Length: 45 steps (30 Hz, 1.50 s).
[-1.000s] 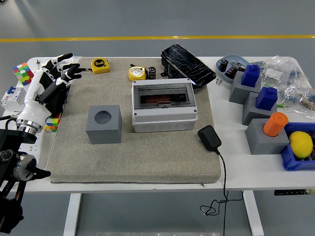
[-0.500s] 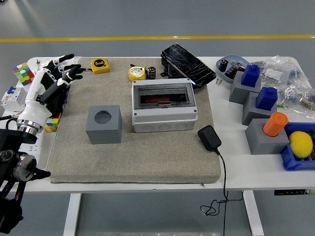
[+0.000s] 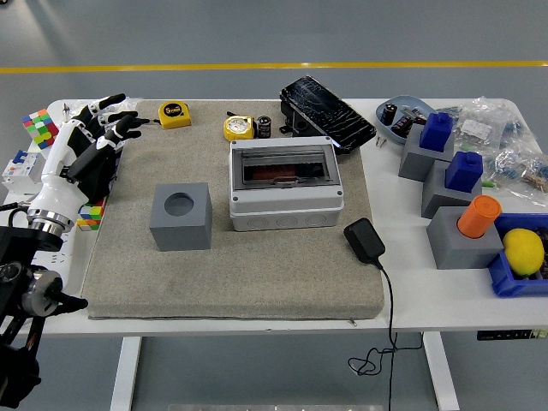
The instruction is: Fetch the battery,place it into the box,close the lid of the box
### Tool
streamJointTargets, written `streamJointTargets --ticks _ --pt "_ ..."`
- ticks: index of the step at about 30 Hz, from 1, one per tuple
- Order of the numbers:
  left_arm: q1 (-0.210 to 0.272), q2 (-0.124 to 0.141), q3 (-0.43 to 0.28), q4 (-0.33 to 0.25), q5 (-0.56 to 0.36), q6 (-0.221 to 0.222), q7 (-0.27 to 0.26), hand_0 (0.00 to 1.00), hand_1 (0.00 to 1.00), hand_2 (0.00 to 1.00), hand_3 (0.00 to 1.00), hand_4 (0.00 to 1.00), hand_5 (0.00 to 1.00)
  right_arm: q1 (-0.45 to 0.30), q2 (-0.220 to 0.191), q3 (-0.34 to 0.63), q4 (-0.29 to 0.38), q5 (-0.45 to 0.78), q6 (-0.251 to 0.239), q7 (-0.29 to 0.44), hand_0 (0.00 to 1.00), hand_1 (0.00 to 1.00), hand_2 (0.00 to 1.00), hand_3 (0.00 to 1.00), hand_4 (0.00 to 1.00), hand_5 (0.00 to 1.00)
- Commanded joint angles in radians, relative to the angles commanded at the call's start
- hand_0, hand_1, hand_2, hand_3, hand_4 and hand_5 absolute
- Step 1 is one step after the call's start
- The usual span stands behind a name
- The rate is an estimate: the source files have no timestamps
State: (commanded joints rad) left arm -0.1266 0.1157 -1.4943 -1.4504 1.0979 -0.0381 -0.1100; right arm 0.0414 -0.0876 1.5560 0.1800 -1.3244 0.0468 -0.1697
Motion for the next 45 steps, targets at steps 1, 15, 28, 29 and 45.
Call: streamJointTargets --ticks 1,15,28,29,45 --pt "0.001 0.0 0.0 0.0 0.0 0.0 0.0 0.58 0.624 0.621 0.734 0.998 0.406 0.0 0.0 0.0 0.0 0.0 0.0 0.0 0.74 0.705 0.709 0.7 0.998 0.551" --pt "0.003 -0.002 -0.003 -0.001 0.001 -0.001 0.004 0.581 0.624 0.621 0.735 0.998 0.407 0.001 0.001 -0.002 0.0 0.001 0.0 0.0 0.74 0.705 0.708 0.698 0.998 0.551" --pt "0.003 -0.004 -0.004 -0.001 0.002 -0.002 0.006 0.581 0.624 0.621 0.734 0.998 0.409 0.001 0.001 -0.004 0.0 0.001 0.001 0.001 0.74 0.705 0.708 0.698 0.998 0.551" --pt "0.003 -0.004 -0.004 -0.001 0.002 -0.002 0.006 0.581 0.624 0.621 0.734 0.998 0.409 0.001 0.0 -0.003 0.0 0.0 0.0 0.0 0.74 0.705 0.708 0.698 0.998 0.551" --pt "0.001 -0.005 -0.005 -0.001 0.003 -0.005 0.01 0.581 0.624 0.622 0.735 0.998 0.41 0.003 -0.001 -0.002 0.0 -0.001 0.001 -0.001 0.74 0.704 0.708 0.698 0.998 0.55"
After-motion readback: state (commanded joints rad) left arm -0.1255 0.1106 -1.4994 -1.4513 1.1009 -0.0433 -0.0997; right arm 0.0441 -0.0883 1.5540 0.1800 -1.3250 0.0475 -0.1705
